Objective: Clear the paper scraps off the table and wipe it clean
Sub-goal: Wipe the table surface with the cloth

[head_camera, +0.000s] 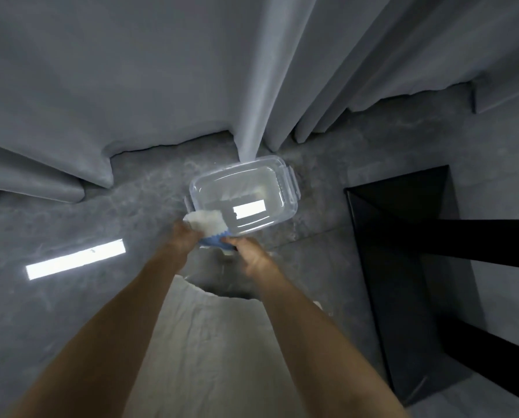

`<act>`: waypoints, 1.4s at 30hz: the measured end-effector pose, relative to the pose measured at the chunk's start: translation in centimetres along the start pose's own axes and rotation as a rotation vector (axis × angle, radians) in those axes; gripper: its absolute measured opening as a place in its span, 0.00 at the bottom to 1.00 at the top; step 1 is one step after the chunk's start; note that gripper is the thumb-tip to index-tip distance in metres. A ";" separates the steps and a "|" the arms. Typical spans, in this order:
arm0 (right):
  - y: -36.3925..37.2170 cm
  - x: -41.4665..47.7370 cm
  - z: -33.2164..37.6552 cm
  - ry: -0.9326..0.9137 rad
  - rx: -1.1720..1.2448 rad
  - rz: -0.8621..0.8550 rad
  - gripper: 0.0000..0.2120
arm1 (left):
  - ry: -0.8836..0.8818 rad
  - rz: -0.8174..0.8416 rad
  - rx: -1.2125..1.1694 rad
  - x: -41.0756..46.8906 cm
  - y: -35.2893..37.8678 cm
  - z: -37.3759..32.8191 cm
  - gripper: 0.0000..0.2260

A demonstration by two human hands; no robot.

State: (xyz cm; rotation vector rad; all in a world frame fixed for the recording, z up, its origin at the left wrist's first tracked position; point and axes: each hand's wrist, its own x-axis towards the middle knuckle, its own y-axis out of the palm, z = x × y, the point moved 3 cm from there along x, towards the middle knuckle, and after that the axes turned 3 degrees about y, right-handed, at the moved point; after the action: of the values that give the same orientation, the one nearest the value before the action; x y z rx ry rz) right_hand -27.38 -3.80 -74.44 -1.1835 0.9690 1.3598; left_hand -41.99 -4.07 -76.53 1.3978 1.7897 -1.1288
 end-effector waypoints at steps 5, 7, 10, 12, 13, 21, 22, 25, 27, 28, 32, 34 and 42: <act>-1.5 -6.3 -0.1 -0.053 0.091 -0.140 0.18 | -0.048 0.043 0.063 -5.4 -2.1 -1.8 0.08; -2.0 -11.1 0.3 -0.113 0.164 -0.160 0.12 | -0.071 0.100 0.023 -9.7 -3.4 -3.6 0.06; -2.3 -19.9 1.8 -0.194 0.275 -0.167 0.07 | -0.071 0.145 -0.092 -18.1 -5.6 -7.9 0.09; -2.4 -25.6 2.7 -0.209 0.384 -0.171 0.10 | -0.095 0.174 -0.198 -23.7 -7.1 -10.3 0.10; -2.4 -28.7 3.2 -0.206 0.431 -0.159 0.11 | -0.102 0.205 -0.238 -26.4 -7.7 -11.6 0.10; -5.5 -51.5 7.2 -0.289 0.645 -0.113 0.13 | 0.264 0.251 -0.192 -46.6 -11.7 -24.2 0.11; -5.9 -54.0 7.7 -0.322 0.668 -0.098 0.07 | 0.304 0.247 -0.193 -48.8 -11.9 -26.1 0.12; -7.2 -59.5 8.8 -0.419 0.690 -0.028 0.08 | 0.423 0.281 -0.155 -54.7 -12.2 -30.7 0.19; -7.6 -62.4 8.8 -0.401 0.716 0.065 0.10 | 0.487 0.322 -0.087 -57.7 -12.0 -32.7 0.21; -8.0 -63.1 8.6 -0.386 0.748 0.098 0.13 | 0.510 0.349 -0.067 -58.8 -11.8 -33.5 0.22; -9.8 -67.0 7.8 -0.387 0.768 0.148 0.12 | 0.545 0.509 0.018 -62.0 -10.3 -35.5 0.23; -11.1 -68.6 7.2 -0.420 0.797 0.130 0.14 | 0.603 0.549 0.116 -63.6 -9.4 -36.5 0.22; -18.8 -72.6 2.7 -0.661 0.900 -0.268 0.26 | 0.779 0.681 0.574 -68.4 -4.2 -36.9 0.30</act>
State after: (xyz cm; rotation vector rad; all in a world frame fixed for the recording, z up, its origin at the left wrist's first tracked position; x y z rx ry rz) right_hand -11.27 -12.64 -1.66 -0.1406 0.7500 0.8282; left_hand -26.01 -2.84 -0.35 2.8051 1.2137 -0.7763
